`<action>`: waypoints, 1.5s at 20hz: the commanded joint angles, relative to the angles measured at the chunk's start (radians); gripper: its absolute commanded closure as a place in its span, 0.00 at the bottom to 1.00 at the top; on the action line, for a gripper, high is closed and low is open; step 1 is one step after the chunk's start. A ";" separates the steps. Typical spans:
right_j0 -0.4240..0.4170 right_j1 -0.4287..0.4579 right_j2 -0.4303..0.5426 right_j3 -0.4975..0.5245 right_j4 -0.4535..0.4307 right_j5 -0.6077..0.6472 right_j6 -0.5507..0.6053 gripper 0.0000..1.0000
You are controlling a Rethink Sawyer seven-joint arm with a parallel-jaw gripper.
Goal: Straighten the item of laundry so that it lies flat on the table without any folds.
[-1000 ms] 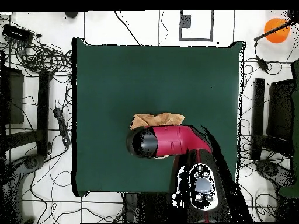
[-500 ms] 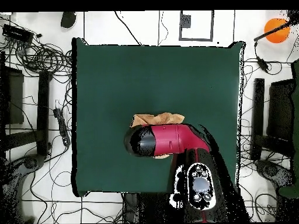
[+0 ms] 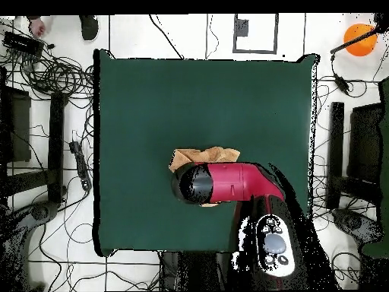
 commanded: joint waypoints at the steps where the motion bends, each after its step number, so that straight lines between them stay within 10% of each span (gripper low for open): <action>1: -0.005 0.019 0.033 0.067 0.004 -0.060 0.116 0.00; 30: -0.004 0.009 0.037 0.072 0.004 -0.042 0.121 0.00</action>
